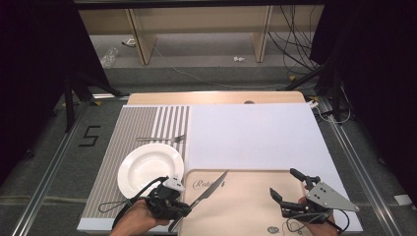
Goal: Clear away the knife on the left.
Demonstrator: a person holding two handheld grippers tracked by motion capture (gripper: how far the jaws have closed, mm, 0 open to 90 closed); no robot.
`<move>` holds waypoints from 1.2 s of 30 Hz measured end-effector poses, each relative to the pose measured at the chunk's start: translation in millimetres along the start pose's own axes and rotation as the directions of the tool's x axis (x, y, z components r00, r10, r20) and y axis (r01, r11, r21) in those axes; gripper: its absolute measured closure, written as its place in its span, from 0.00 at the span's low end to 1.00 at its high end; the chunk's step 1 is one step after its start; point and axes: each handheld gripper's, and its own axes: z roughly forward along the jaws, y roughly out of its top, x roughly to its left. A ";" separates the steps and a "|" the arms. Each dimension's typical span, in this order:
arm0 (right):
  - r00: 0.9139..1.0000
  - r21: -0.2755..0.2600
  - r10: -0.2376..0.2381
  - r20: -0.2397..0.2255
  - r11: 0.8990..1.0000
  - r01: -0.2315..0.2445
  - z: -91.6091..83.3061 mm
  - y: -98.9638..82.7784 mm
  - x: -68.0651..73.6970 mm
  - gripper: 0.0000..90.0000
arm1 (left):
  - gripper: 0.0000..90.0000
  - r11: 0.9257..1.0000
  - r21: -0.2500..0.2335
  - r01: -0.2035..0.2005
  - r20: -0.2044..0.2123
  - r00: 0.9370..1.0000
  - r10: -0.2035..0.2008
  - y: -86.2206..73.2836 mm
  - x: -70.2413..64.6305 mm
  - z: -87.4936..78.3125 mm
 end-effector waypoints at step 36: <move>0.999 -0.021 0.029 0.035 0.999 -0.029 -3.2 -0.5 -3.5 0.17 | 0.88 0.984 0.176 -0.018 0.056 0.998 0.008 13.7 -26.3 48.3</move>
